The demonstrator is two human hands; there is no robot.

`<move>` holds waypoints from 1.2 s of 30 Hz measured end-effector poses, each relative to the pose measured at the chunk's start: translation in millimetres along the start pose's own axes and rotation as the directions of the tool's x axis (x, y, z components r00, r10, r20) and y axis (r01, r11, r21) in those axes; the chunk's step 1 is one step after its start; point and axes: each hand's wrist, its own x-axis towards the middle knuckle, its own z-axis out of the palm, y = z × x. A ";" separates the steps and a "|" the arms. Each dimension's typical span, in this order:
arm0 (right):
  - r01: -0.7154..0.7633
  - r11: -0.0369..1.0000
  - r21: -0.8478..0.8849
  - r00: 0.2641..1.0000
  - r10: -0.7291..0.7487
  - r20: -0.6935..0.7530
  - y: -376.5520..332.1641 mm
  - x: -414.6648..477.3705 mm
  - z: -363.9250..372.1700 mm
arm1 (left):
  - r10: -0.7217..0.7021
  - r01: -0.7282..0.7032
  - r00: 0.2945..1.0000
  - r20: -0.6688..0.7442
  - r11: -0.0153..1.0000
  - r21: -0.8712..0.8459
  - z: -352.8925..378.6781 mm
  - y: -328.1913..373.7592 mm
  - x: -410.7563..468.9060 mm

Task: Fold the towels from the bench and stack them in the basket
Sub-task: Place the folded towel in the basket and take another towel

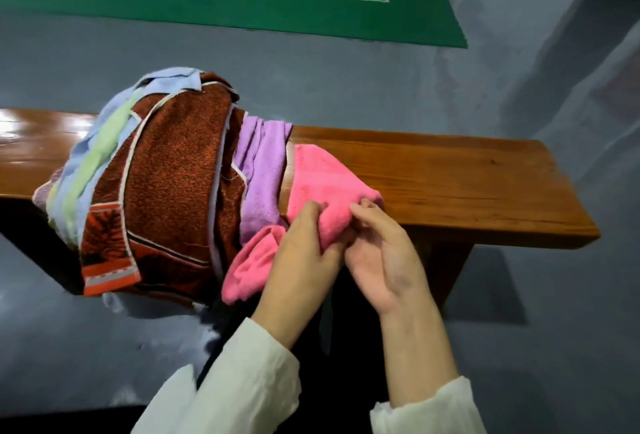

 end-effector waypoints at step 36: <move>0.211 0.520 -0.828 0.975 -0.054 0.214 9.2 -6.6 4.7 | -0.001 0.024 0.993 0.120 0.981 -0.192 -70.8 -33.7 4.7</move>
